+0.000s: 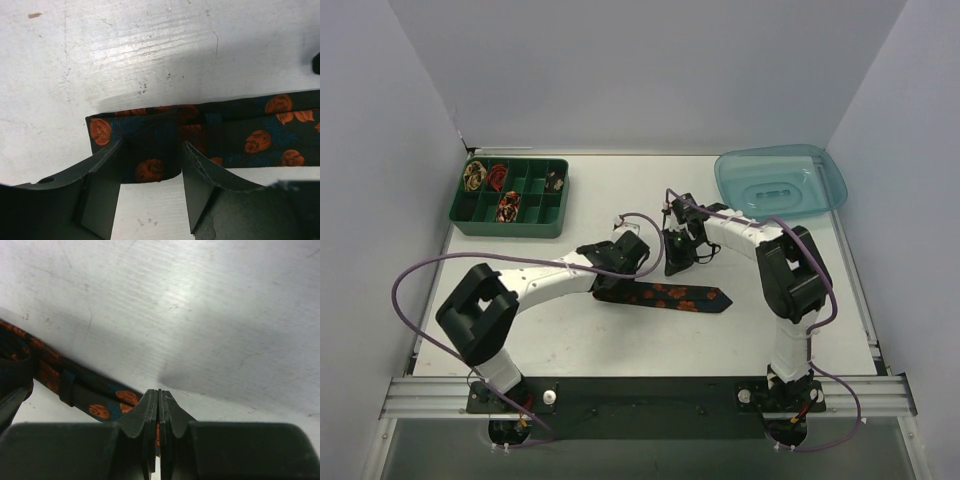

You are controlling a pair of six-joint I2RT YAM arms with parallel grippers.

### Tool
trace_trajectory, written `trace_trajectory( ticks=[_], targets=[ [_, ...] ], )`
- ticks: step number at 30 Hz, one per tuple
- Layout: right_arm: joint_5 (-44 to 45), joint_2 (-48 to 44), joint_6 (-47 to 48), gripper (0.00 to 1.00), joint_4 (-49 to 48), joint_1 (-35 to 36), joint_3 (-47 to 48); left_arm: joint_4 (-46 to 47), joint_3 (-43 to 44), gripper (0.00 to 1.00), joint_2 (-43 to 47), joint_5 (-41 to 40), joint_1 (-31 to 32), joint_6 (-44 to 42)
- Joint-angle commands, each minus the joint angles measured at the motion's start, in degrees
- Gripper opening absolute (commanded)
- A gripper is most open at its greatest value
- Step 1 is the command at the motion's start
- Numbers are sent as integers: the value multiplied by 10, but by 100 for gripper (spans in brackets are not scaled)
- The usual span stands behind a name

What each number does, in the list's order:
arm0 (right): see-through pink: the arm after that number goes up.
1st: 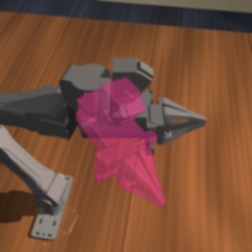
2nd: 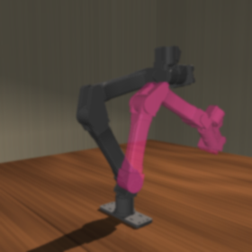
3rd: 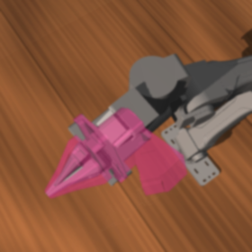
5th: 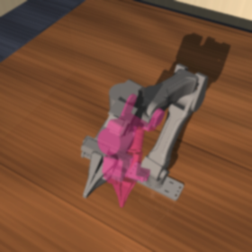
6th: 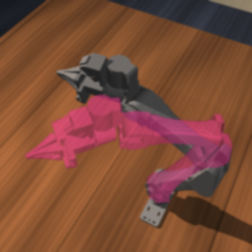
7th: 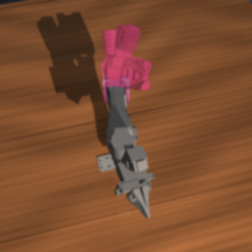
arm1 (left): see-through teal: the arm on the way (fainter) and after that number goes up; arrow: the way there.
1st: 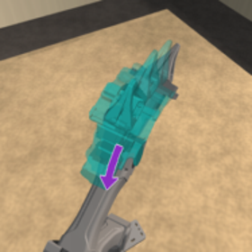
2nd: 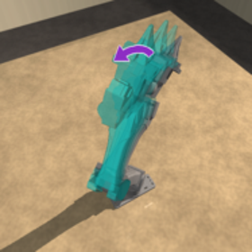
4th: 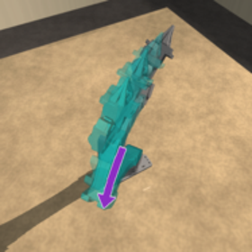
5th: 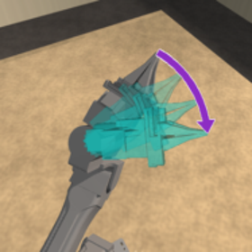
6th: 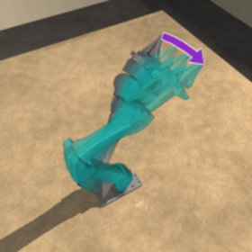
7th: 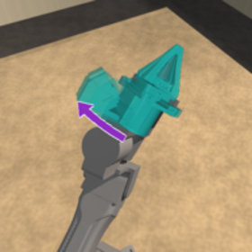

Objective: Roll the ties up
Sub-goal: Roll the tie at the center of the board.

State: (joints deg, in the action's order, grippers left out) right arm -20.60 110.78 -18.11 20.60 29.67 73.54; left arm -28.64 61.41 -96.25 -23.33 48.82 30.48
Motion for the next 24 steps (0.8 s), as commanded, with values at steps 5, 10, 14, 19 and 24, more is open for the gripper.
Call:
trace_trajectory(
  ticks=[5, 10, 14, 19, 24],
  targets=[
    [-37, -57, 1, 3, 9, 61, 63, 42, -30, 61, 140, 7, -23, 5],
    [-50, -52, 2, 4, 1, 101, 114, 76, -86, 62, 207, 103, -106, 11],
    [-61, -26, -4, 4, 1, 123, 138, 117, -151, 69, 274, 199, -182, 24],
    [-74, 0, -8, 3, -4, 141, 142, 200, -229, 83, 324, 361, -268, 75],
    [-79, 22, -11, 3, -17, 159, 142, 256, -269, 84, 320, 442, -323, 94]
  ],
)
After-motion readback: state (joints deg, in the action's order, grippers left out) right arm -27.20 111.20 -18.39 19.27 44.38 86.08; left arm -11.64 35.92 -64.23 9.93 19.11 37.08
